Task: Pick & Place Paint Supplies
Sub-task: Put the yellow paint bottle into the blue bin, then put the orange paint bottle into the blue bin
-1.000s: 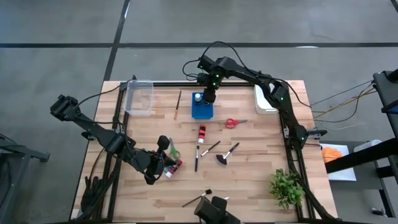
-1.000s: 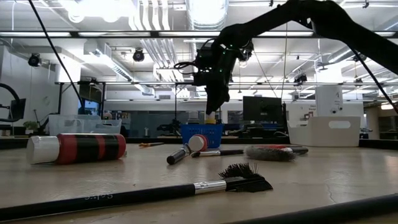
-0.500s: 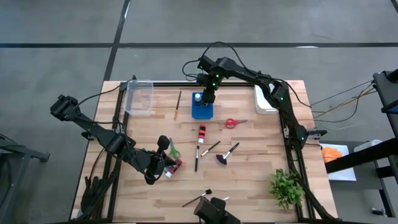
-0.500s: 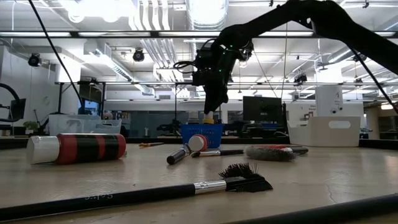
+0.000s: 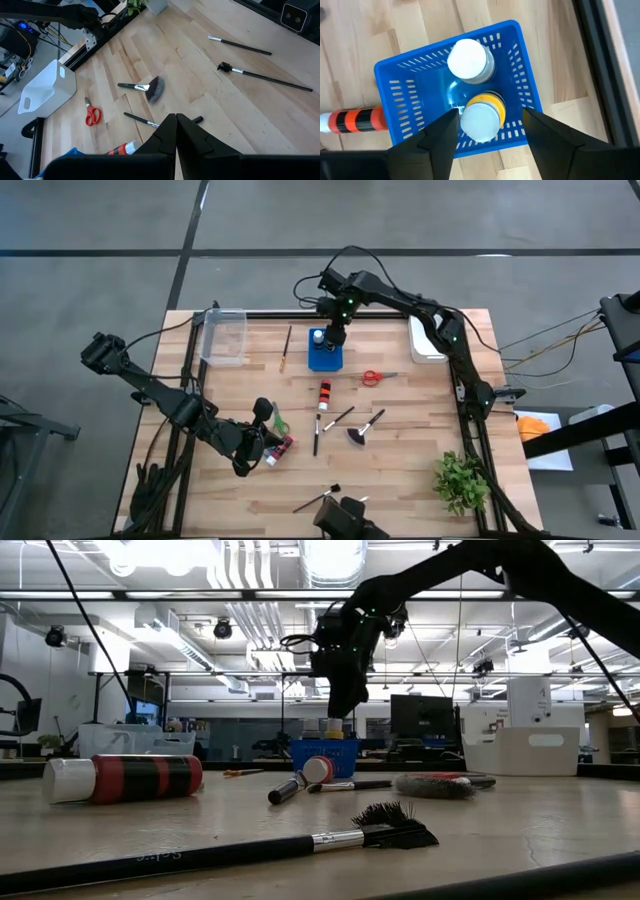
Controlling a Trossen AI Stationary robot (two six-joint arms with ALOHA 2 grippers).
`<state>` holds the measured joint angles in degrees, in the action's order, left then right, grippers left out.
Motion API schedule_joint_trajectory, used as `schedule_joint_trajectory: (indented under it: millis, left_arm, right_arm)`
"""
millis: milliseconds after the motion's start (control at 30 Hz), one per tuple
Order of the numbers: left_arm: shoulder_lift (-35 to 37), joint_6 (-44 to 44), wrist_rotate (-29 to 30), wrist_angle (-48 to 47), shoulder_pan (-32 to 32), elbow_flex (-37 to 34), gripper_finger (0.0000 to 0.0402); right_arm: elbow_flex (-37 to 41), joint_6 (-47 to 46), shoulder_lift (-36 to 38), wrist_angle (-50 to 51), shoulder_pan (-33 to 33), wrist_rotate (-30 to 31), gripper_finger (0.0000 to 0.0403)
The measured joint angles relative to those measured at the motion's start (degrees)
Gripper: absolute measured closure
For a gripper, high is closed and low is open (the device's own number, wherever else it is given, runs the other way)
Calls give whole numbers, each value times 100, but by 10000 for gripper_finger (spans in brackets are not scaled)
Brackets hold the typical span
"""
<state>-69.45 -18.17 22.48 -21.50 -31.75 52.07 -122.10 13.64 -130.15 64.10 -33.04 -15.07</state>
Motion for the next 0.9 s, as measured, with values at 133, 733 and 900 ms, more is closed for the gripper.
schedule_joint_trajectory:
  millis: [133,733,900]
  left_arm:
    - [0,-7,0,-5,0,0,390]
    - [0,-150,69,-306,-2,2,390]
    - [0,-133,68,-319,-2,2,390]
  right_arm:
    - [0,-19,141,41,-2,3,184]
    - [809,598,1126,1509,944,-2,183]
    - [1819,1232,1570,1107,1875,-2,183]
